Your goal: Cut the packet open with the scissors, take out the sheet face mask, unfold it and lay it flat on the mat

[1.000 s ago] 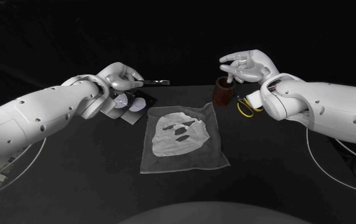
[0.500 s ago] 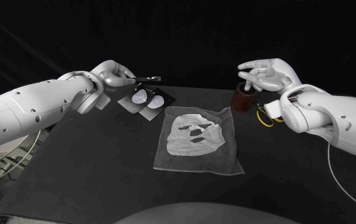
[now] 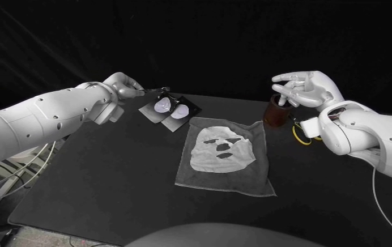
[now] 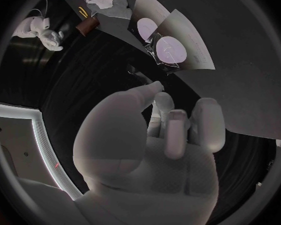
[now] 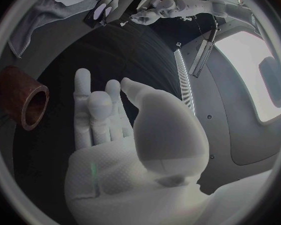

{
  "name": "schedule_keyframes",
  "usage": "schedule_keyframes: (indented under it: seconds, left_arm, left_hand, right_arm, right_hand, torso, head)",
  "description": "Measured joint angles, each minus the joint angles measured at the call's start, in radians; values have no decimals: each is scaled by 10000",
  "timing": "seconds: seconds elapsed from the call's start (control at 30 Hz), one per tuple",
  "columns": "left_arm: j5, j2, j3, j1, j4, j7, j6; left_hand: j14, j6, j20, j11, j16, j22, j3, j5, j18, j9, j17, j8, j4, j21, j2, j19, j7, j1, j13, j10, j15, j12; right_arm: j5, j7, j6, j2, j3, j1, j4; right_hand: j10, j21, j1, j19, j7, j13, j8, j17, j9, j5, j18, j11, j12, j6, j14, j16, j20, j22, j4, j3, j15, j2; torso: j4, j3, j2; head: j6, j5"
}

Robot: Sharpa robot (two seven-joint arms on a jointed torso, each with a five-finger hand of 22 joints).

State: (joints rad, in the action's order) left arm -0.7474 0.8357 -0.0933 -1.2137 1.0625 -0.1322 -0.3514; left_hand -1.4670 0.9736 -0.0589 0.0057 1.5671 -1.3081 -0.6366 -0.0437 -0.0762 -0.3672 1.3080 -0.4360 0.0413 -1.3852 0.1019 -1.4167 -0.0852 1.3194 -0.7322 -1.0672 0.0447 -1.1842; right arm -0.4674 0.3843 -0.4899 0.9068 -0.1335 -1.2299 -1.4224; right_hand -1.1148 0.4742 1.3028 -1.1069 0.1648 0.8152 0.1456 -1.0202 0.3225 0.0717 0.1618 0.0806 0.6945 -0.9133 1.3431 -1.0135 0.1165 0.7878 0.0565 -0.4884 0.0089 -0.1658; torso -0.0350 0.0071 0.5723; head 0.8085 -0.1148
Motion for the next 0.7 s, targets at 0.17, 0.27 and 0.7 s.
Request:
schedule_keyframes:
  seconds: [0.17, 0.27, 0.7]
  left_arm:
    - [88, -288, -15, 32, -313, -564, -215]
    - [96, -481, -20, 39, -490, -857, -303]
    - [-144, -973, -77, 48, -763, -1705, -2]
  left_hand:
    - [0, -17, 0, -4, 0, 0, -37, 2, 0, 0, 0, -51, -11, 44, 14, 0, 16, -14, 100, 4, 0, 63]
    - [36, -35, 21, -52, 0, 0, -95, 2, -1, 0, 0, -107, -10, 45, 87, -22, 33, -86, 276, 109, 35, 192]
    - [36, -469, 36, 72, -194, 3, 330, -3, 0, -249, 0, 161, 101, 426, 1161, 144, -115, -582, 1573, 1155, 35, 1047]
  right_arm:
    - [0, -4, 12, 0, 0, 16, 9]
    - [1, -6, 18, 0, 0, 24, 10]
    - [3, -13, 47, -10, 0, 36, 11]
  right_hand:
    - [-1, 0, 0, 0, -14, -2, 0, 3, 0, 0, -3, 1, 0, 14, 0, 0, 0, -3, 0, 0, 0, 0]
    - [-1, -47, 0, 0, -14, -3, 0, 3, 0, 0, -5, 1, 0, 15, 0, 0, 0, -6, 0, 0, 0, 0]
    - [2, -47, 0, 0, -16, -8, 0, 24, 0, 0, -7, -2, 0, 16, 0, 0, 0, -11, 0, 0, 0, 0]
  torso:
    - [9, -8, 8]
    - [9, -7, 8]
    - [10, 5, 7]
  head:
    - [-35, -43]
    - [-36, -62]
    - [20, -38]
